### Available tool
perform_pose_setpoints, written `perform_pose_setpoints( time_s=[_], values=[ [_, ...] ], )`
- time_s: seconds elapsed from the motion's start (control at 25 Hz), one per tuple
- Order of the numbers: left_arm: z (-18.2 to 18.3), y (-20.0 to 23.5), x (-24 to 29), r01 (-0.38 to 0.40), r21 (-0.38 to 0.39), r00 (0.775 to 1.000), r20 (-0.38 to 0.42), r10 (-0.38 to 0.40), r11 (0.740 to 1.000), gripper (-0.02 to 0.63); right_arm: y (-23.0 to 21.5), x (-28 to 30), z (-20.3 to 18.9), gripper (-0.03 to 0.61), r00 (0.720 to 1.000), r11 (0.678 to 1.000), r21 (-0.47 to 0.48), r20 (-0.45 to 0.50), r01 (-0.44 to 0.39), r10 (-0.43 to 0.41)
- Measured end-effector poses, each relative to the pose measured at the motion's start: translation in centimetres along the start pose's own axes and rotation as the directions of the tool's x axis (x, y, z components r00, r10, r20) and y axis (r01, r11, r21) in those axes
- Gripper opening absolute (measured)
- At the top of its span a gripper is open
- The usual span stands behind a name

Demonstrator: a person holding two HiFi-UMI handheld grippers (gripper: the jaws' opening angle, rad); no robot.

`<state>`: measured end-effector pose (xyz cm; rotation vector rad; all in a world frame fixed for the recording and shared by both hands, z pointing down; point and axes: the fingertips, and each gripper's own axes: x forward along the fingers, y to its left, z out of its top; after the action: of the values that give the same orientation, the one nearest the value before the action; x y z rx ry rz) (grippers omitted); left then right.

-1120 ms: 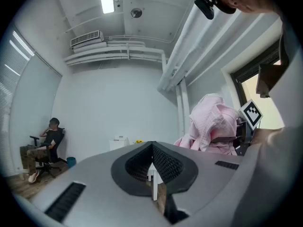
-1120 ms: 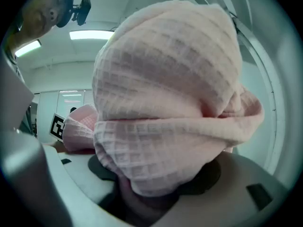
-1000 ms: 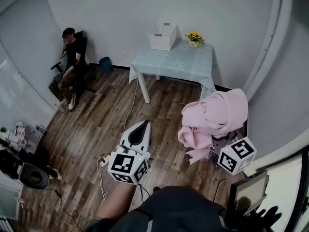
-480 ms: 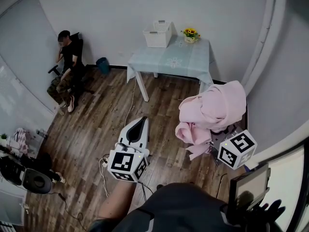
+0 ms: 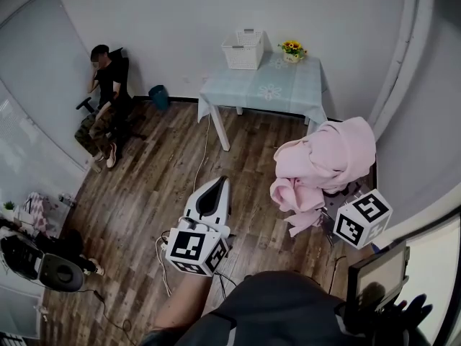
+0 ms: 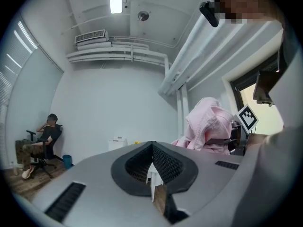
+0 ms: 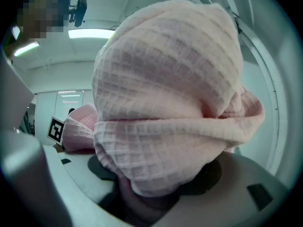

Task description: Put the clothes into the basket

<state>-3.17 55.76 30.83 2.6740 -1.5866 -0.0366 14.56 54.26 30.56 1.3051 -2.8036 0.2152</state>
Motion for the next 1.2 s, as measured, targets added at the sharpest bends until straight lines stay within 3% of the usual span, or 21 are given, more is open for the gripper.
perform_pose_setpoints(
  time_s=[0.36, 0.6, 0.92, 1.2],
  values=[
    [-1.3, 4.3, -1.4, 0.026, -0.028, 1.000, -0.010, -0.026, 0.999, 0.009, 2.3, 3.0, -0.4, 0.337, 0.999, 0.998, -0.023, 0.002, 0.050, -0.050],
    [-1.4, 5.6, 0.2, 0.053, -0.058, 0.999, 0.003, -0.052, 0.997, 0.009, 1.4, 5.2, -0.9, 0.337, 0.998, 0.999, 0.000, -0.012, 0.054, -0.054],
    [-1.8, 8.5, 4.6, 0.001, -0.027, 1.000, -0.005, -0.001, 1.000, 0.009, -2.2, 9.5, -0.8, 0.338, 1.000, 0.999, 0.023, 0.009, 0.024, -0.024],
    [-1.4, 10.9, 10.6, -0.054, -0.017, 0.998, -0.016, 0.053, 0.998, 0.009, -7.9, 14.0, 0.4, 0.339, 1.000, 0.999, 0.041, 0.023, -0.006, 0.005]
  ],
)
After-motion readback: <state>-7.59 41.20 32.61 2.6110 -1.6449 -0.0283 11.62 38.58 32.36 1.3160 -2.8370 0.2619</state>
